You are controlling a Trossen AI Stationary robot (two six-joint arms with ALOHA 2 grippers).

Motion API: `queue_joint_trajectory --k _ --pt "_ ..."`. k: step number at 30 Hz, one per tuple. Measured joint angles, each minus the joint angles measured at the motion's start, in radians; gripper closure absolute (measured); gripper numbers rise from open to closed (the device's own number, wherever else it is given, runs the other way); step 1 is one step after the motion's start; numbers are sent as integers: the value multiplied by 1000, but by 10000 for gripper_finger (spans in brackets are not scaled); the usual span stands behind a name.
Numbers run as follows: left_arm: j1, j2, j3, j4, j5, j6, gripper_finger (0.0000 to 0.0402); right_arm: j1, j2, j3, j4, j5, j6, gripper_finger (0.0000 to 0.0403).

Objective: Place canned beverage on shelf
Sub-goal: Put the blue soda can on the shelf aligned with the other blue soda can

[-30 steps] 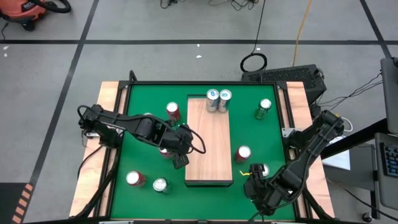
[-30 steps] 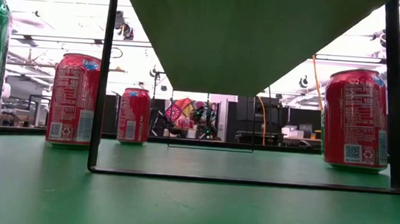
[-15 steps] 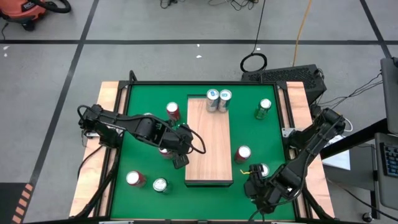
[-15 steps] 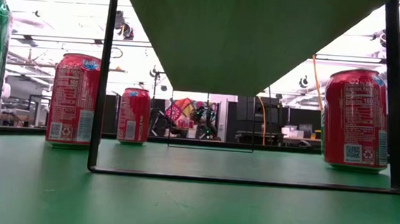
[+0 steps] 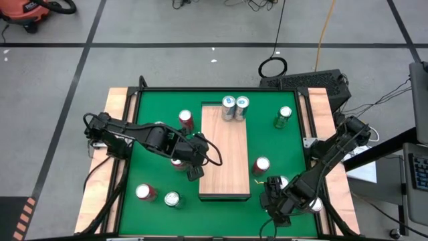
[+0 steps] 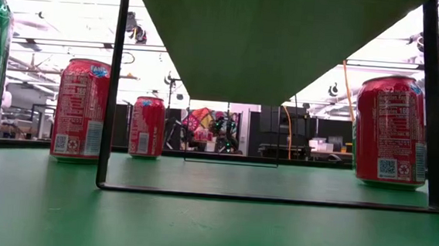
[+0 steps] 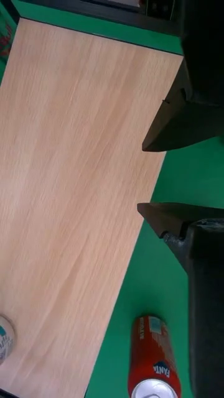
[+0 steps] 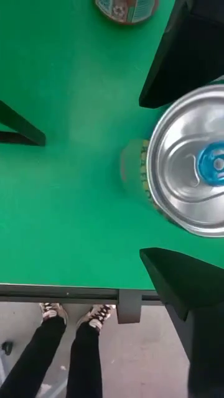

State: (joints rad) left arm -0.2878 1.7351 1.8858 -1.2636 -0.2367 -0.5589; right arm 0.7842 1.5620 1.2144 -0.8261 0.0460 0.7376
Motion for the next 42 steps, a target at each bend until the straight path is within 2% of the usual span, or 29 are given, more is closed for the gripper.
queue_joint_trajectory --k 5,14,19,24,31,42 --pt "0 0 0 -1 -3 26 261 -13 0 0 -8 -44 12 36" --pt "0 0 0 0 -26 52 261 -19 0 0 -16 -80 19 132" --pt "6 0 0 1 -45 52 261 -22 0 1 -15 -111 52 167" --pt "21 0 0 26 -46 74 261 -31 0 23 -27 -160 74 165" --pt "43 0 0 90 -34 75 261 -44 0 145 -99 -154 64 167" --pt "47 0 0 187 -34 77 261 -60 0 486 -388 -125 1 169"
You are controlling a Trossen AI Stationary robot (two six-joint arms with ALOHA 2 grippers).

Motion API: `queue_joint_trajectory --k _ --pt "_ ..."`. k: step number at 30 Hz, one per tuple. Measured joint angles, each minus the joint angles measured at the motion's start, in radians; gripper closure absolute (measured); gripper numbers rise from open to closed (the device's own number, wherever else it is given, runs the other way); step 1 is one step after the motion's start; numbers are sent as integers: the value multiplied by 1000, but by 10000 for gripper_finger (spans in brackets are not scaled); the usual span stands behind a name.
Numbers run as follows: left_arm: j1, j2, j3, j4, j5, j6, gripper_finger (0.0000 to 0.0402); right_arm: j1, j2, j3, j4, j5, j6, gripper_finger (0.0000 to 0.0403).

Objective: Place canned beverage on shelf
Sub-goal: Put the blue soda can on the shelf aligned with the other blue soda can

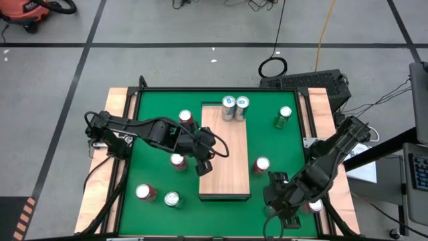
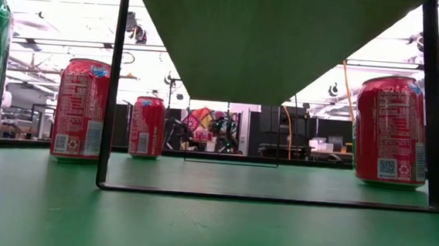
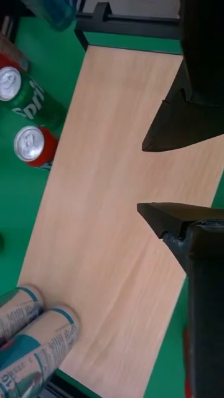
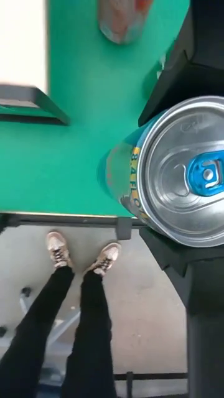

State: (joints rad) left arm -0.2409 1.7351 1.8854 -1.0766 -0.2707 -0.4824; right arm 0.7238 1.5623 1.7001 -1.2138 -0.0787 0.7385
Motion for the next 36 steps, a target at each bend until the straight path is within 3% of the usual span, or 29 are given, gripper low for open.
queue_joint_trajectory --k 9,12,16,21,26,33,36 --pt "-2 0 0 34 13 17 261 -57 0 270 -163 66 -78 168" --pt "-8 0 0 116 35 20 253 -82 0 343 -199 110 -129 167" --pt "-32 0 0 301 60 68 214 -115 0 420 -237 197 -221 167" --pt "-50 0 0 467 62 81 143 -155 0 473 -255 290 -367 166" --pt "-58 0 0 597 92 106 93 -216 0 491 -266 290 -478 166" --pt "-64 20 -1 584 96 154 76 -280 -1 499 -251 285 -593 166" --pt "-51 24 0 571 39 148 76 -298 -1 498 -226 253 -622 166"
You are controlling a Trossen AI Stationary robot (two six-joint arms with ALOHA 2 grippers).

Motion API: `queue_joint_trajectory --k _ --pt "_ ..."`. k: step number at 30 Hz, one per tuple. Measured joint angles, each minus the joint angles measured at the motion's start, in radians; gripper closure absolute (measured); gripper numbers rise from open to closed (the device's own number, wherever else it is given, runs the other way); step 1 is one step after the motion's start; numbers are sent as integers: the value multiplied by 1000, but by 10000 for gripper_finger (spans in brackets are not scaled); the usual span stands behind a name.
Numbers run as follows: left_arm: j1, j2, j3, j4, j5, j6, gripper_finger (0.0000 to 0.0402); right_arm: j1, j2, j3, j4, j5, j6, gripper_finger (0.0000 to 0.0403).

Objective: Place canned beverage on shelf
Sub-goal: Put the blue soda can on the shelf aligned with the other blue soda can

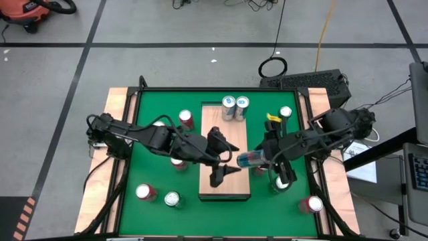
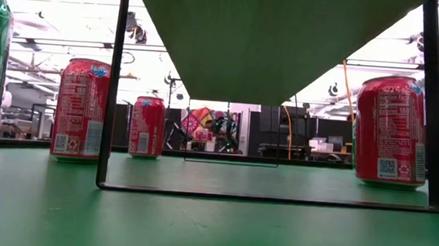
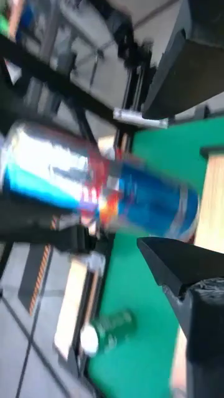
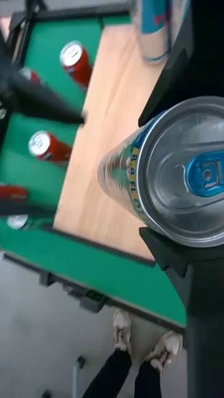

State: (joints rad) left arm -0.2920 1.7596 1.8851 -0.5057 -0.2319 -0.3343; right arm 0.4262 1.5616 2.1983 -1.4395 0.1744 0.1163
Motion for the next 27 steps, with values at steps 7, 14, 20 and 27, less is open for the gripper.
queue_joint_trajectory --k 7,14,20,27 --pt "28 4 0 27 72 9 76 -31 0 0 71 -24 -48 165" --pt "31 4 0 14 93 26 76 -55 0 0 128 -50 -61 165" --pt "31 10 0 -22 89 2 80 -73 0 0 177 -61 -78 165" --pt "32 10 0 -23 92 3 127 -96 0 0 201 -82 -76 165"
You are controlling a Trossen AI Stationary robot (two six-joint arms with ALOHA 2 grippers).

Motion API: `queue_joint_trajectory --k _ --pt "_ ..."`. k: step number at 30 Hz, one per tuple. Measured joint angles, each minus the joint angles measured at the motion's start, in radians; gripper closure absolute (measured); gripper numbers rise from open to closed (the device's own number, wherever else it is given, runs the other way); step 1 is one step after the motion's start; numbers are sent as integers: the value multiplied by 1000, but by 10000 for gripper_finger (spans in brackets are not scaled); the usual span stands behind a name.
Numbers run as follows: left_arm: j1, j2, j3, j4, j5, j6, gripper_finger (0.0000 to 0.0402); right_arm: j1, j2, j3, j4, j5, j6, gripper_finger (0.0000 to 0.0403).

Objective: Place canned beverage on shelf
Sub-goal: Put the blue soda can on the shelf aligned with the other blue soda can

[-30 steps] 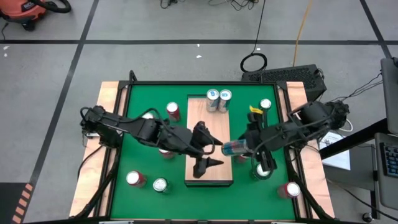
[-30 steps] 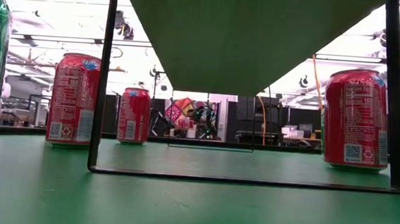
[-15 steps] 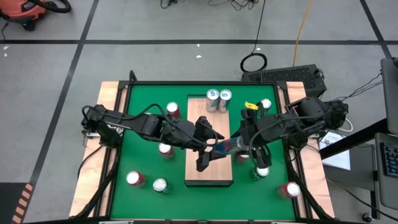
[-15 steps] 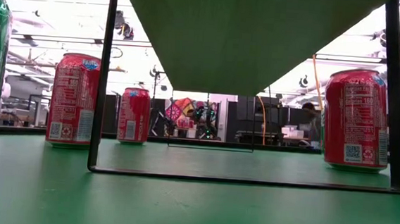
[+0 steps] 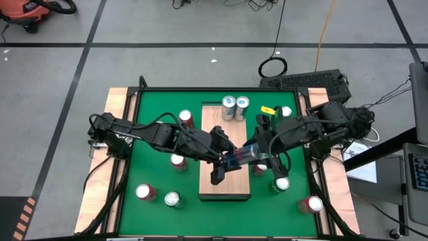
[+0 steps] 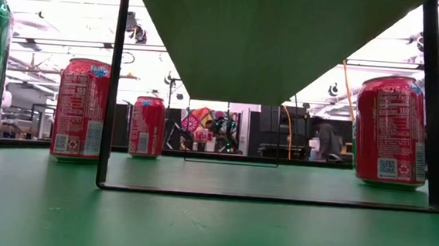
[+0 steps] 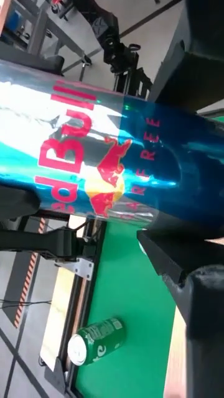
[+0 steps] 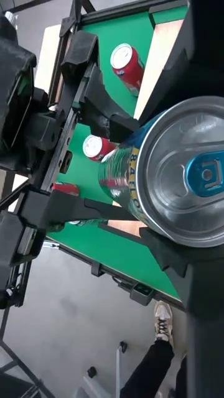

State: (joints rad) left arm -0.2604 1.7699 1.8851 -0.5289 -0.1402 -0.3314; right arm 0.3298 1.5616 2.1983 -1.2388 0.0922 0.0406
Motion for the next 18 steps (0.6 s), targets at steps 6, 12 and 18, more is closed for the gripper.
queue_joint_trajectory --k 6,12,18 --pt "-1 0 0 -1 2 6 177 -3 -1 0 0 -2 3 165" --pt "-1 0 0 0 8 0 184 -3 -1 0 0 5 17 165" --pt "-1 -1 0 2 10 -8 186 -2 -1 0 -3 10 57 151"
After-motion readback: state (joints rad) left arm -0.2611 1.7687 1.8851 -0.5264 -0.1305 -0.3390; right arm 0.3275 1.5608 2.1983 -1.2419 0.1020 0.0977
